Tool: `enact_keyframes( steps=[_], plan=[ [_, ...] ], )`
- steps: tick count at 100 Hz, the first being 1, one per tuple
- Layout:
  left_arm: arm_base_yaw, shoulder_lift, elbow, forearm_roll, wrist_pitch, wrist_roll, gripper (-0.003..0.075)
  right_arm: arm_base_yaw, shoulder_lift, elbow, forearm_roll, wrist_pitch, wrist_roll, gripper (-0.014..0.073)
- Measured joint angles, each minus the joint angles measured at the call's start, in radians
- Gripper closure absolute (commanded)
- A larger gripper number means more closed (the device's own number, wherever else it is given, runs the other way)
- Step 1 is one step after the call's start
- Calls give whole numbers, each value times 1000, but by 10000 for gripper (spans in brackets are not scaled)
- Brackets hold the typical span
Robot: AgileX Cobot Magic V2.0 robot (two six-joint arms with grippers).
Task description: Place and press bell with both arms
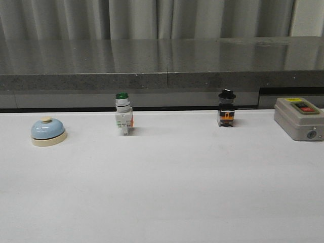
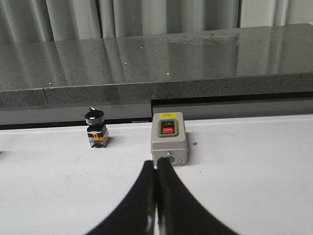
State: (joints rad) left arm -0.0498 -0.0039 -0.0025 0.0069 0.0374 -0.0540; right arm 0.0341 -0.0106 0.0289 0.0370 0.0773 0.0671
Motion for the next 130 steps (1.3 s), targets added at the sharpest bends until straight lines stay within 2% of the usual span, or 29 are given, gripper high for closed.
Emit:
enact_keyframes(
  steps=[46, 65, 77, 112, 130],
  plan=[
    [0, 0, 0, 0, 3, 0, 741, 0, 0, 0, 0, 0, 0, 657],
    [0, 21, -41, -7, 91, 0, 741, 0, 0, 0, 0, 0, 0, 657],
    [0, 138, -144, -28, 144, 0, 741, 0, 0, 0, 0, 0, -2, 657],
    [0, 679, -561, -46, 405, 0, 741, 0, 0, 0, 0, 0, -4, 657],
    [0, 912, -723, -46, 483, 2, 741, 0, 0, 0, 0, 0, -4, 657]
  ],
)
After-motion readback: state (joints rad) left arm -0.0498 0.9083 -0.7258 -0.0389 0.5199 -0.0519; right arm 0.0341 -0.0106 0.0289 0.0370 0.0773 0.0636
